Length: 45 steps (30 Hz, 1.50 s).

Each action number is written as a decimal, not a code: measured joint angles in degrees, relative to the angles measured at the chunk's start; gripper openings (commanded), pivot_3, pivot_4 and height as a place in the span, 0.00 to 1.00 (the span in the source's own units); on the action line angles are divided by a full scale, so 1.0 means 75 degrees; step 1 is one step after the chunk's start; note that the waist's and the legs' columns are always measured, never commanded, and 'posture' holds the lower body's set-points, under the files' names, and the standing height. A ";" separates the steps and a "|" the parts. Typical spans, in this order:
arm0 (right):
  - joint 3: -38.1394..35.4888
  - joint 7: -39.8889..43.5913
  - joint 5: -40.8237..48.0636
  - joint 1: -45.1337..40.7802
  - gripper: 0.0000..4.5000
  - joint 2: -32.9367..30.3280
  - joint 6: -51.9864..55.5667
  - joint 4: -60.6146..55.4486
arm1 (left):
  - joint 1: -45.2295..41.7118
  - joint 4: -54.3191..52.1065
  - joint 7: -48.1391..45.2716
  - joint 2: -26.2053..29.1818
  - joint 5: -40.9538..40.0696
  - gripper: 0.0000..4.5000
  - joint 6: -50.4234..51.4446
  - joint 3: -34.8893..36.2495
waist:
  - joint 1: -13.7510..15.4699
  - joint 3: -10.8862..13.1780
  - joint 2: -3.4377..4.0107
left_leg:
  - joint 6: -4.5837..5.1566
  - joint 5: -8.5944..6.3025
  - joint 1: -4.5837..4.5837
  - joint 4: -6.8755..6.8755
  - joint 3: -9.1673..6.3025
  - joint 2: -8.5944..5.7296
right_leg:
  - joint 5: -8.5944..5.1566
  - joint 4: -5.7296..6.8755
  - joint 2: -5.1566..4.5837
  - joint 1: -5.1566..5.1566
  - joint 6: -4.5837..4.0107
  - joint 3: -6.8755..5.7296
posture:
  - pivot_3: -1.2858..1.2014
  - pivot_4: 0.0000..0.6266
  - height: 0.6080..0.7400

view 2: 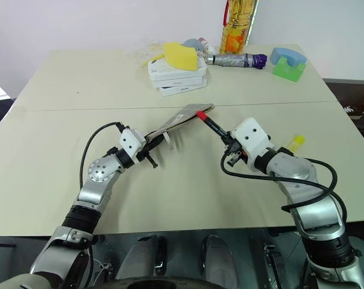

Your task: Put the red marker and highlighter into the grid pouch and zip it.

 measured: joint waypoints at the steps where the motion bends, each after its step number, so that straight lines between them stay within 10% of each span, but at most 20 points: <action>1: 0.0000 0.0001 -0.0005 0.0000 0.08 -0.0002 0.0000 0.0020 | 0.0001 0.0000 -0.0011 0.0000 -0.0007 0.00 -0.0001 0.0000 | 0.0000 0.0000 0.0000 | 0.0000 0.0000 0.0000 0.0000 0.0000 0.0000 | 0.0000 0.0000 0.0000 0.0000 0.0000 0.0000 | 0.52 0.24 1.00; 28: 0.2301 0.2304 -0.1687 -0.0649 0.08 -0.2502 -0.1833 -0.0618 | -0.0002 -0.0263 -0.3771 0.1247 -0.0834 0.00 -0.0736 -0.0754 | 0.0002 0.0004 -0.0002 | 0.0000 0.0000 -0.0001 0.0008 0.0001 0.0002 | -0.0001 -0.0003 0.0001 0.0001 -0.0002 -0.0001 | 0.52 0.24 1.00; 36: 0.2096 0.2346 -0.1632 -0.0575 0.98 -0.1964 -0.1408 -0.0752 | -0.0128 -0.0146 -0.3892 0.1185 -0.0889 0.00 -0.0902 -0.0750 | 0.0010 0.0005 -0.0002 | 0.0000 0.0000 -0.0001 0.0009 -0.0002 0.0002 | -0.0001 -0.0001 0.0001 0.0002 -0.0002 -0.0002 | 0.52 0.24 1.00; 45: -0.2416 0.0894 0.0928 0.0146 0.98 0.0759 0.1583 -0.1208 | -0.0267 0.0646 -0.2657 0.0815 -0.0344 0.00 -0.1186 -0.0640 | 0.0017 0.0002 -0.0014 | 0.0000 0.0000 0.0003 0.0016 -0.0025 0.0002 | 0.0001 0.0004 -0.0006 0.0017 -0.0001 -0.0010 | 0.52 0.24 1.00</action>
